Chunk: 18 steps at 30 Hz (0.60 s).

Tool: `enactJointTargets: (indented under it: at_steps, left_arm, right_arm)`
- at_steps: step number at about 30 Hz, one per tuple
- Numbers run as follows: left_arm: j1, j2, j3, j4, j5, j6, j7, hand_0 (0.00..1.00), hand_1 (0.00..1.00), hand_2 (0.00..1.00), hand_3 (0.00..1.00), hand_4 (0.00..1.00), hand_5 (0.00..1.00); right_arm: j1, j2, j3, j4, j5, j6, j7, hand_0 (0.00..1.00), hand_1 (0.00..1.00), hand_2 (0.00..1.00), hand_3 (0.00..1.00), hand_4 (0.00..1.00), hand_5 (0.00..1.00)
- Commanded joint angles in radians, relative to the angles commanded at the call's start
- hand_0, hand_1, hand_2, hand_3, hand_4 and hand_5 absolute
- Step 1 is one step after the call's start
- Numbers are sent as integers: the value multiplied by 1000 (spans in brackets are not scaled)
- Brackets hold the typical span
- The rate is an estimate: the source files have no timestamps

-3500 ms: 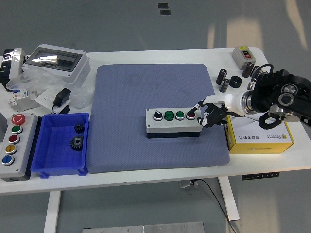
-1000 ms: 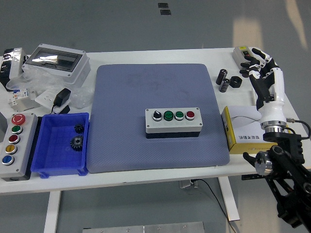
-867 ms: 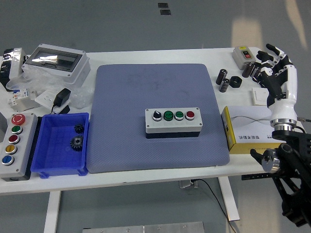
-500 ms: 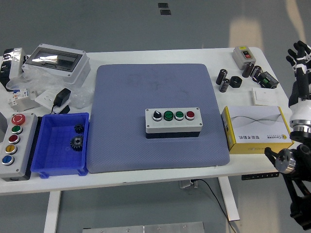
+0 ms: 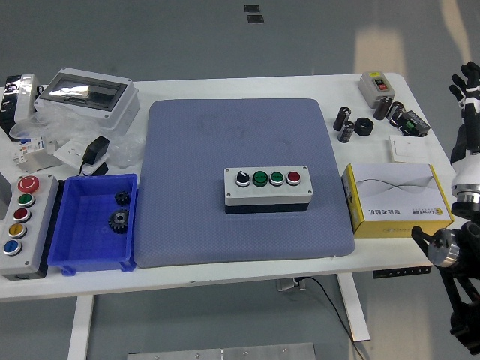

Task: Pick up the button,place it on the desk,press the button,press the button

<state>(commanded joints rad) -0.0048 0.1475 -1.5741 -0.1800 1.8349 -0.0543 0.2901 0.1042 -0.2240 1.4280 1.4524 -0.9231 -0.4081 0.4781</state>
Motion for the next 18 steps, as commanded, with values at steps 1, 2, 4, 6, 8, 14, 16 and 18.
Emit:
enactJointTargets:
  at_steps: [1,2,4,6,8,14,16,18]
  left_arm:
    - [1,-1,0,0,-3,1,1,636,581,537,587,594,109]
    - [2,-1,-1,0,-4,1,1,636,581,537,587,594,109]
    - [2,-1,-5,0,-3,2,3,636,581,537,587,594,109]
    - [0,-1,-9,0,-1,2,3,636,581,537,587,594,109]
    - [0,0,-12,0,1,3,5,636,584,540,588,599,117]
    - [8,-1,-7,0,-23,9,12,637,586,540,587,602,123]
    - [17,0,6,0,-49,13,16,637,586,540,587,602,123]
    - [26,0,20,0,-77,18,18,637,586,540,587,602,123]
  right_arm:
    - [1,0,-5,-2,0,-1,-1,823,757,775,716,720,590]
    - [2,1,-9,-4,1,-1,-1,823,757,775,716,720,590]
    - [5,2,-19,-8,1,-2,-3,823,757,775,716,720,590]
    - [8,3,-27,-10,1,-3,-4,823,757,775,716,720,590]
    - [9,3,-36,-12,1,-5,-6,817,755,773,711,715,587]
    - [10,7,-58,-15,-1,-5,-13,817,755,771,710,712,586]
    - [10,10,-68,-19,-1,-5,-16,817,755,771,710,712,586]
    - [11,13,-82,-23,-2,-5,-20,817,755,771,710,712,586]
